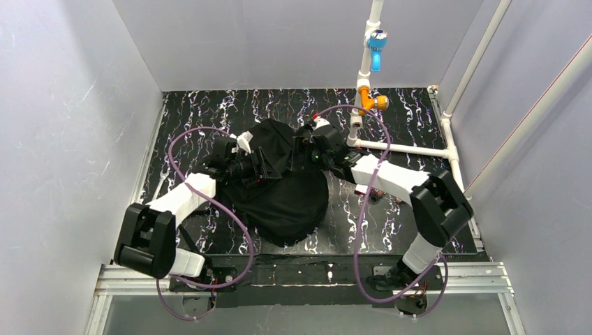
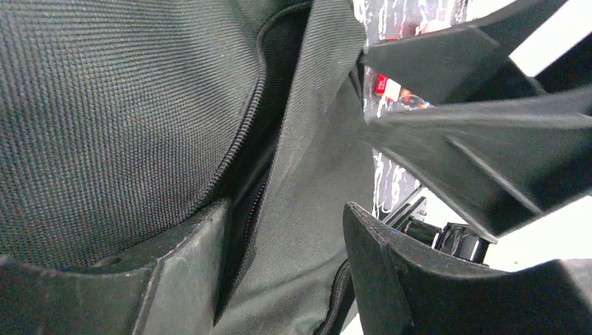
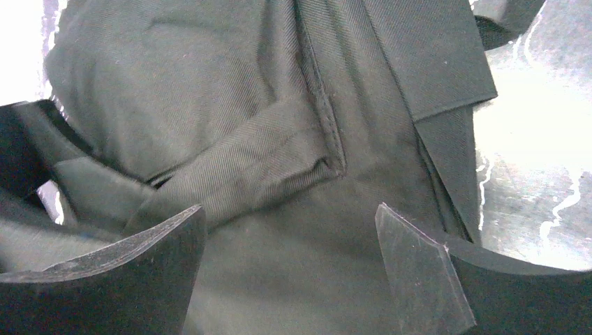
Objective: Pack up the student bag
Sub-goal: Unzip the student bag at the center of the board.
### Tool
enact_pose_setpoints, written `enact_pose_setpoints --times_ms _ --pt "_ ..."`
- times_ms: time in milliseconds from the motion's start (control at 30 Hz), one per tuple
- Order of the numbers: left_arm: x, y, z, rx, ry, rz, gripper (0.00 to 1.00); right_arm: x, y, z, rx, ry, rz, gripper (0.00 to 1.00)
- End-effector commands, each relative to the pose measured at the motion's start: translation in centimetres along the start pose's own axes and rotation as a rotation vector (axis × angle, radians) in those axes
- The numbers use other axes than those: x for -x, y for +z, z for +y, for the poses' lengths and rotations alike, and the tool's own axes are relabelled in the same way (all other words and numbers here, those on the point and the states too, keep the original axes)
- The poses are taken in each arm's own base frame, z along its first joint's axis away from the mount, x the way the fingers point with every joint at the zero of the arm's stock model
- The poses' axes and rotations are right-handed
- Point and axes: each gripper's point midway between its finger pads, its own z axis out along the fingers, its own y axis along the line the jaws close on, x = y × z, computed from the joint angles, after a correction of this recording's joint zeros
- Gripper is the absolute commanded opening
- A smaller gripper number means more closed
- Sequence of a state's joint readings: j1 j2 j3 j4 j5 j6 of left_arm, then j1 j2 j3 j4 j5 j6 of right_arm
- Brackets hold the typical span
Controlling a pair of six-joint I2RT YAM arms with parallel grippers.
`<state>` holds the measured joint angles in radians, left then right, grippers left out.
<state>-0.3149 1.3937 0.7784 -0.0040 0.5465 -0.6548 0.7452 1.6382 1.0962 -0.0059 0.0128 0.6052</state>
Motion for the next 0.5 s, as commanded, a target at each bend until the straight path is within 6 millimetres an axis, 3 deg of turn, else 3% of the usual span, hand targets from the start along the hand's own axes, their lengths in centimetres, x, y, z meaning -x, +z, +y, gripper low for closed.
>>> enact_pose_setpoints --times_ms 0,200,367,467 --pt "-2.1 -1.0 -0.9 -0.047 -0.04 0.034 0.57 0.6 1.1 2.4 -0.01 0.03 0.008 0.98" --pt "-4.1 -0.8 0.0 -0.061 -0.066 0.071 0.57 0.2 2.5 1.7 -0.225 0.042 0.004 0.98" --pt "-4.7 -1.0 0.3 -0.062 -0.054 0.081 0.61 -1.9 3.8 0.6 -0.383 -0.045 0.034 0.98" --pt "-4.6 -1.4 0.2 -0.056 -0.03 0.072 0.64 -3.8 3.1 -0.1 -0.44 -0.079 0.051 0.96"
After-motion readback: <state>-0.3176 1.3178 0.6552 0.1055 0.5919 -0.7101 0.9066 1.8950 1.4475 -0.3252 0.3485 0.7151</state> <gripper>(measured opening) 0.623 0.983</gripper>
